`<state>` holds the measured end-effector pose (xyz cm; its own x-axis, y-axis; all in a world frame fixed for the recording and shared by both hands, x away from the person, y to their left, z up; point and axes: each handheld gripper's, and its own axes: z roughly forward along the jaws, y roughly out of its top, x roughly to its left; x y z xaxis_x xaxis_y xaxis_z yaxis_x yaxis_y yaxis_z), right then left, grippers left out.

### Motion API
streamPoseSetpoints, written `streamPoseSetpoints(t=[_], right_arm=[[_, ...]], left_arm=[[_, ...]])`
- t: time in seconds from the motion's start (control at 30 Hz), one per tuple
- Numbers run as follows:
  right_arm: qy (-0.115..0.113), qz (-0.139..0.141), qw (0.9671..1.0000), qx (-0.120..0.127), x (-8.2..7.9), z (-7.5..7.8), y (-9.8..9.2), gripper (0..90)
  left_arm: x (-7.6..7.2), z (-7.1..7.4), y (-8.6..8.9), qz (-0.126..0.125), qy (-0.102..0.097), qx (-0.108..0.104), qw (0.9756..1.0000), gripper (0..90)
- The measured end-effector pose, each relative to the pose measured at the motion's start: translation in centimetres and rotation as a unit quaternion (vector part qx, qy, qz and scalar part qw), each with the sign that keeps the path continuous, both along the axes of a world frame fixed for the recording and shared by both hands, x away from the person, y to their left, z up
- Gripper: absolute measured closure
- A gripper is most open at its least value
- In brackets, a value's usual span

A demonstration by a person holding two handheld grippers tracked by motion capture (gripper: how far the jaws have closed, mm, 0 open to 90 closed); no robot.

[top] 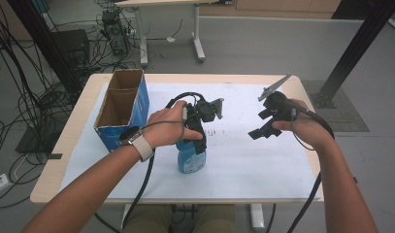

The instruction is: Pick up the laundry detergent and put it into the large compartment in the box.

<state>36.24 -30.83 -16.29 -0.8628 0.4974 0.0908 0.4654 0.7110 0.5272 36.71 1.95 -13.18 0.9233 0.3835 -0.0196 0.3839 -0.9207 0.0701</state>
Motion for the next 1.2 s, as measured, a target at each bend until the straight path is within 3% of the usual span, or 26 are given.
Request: streamPoseSetpoints(t=[1.2], right_arm=[[0.001, -0.001, 1.0000, 0.000, -0.03, -0.03, -0.02, 7.0]], left_arm=[[0.08, -0.12, 0.32, 0.003, 0.001, -0.002, 1.0000, 9.7]])
